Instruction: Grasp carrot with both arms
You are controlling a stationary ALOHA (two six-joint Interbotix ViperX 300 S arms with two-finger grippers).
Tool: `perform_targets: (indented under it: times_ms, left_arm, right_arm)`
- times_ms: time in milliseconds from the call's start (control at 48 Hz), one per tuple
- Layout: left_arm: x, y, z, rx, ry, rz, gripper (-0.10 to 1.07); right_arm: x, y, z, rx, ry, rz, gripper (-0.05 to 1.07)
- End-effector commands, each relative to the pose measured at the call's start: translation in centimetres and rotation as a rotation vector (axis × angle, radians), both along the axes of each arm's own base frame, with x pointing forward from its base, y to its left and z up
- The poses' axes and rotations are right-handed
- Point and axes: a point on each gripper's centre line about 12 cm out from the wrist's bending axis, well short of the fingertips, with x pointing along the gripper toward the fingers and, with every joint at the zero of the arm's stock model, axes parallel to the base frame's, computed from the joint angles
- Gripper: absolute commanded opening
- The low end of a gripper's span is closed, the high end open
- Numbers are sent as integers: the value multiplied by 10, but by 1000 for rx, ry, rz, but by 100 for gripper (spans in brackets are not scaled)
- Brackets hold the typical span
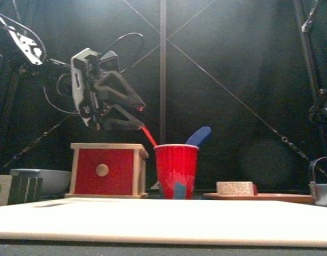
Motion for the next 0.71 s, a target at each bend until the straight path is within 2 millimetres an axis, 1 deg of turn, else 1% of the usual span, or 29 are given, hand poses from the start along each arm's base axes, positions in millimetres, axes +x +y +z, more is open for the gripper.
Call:
perform_targets:
  times_ms: [0,125,271,562,625,688]
  left_arm:
    - [2,0,9,3,-29,-2,85]
    - [1,0,10,5,-32,-2,85]
    - [-1,-1,14,8,-44,-4,85]
    - [-5,-1,15,3,-46,2,85]
    - [-5,-1,15,1,-48,4,85]
    - [-5,-1,16,4,-50,3,85]
  right_arm:
    - [6,4,14,22,-44,16,53]
    - [9,1,22,-3,-88,56,51]
    - [17,-6,37,-53,-168,119,50]
    - [17,-14,46,-86,-216,158,50]
    - [20,-15,50,-94,-237,167,50]
    - [27,-22,56,-119,-275,178,50]
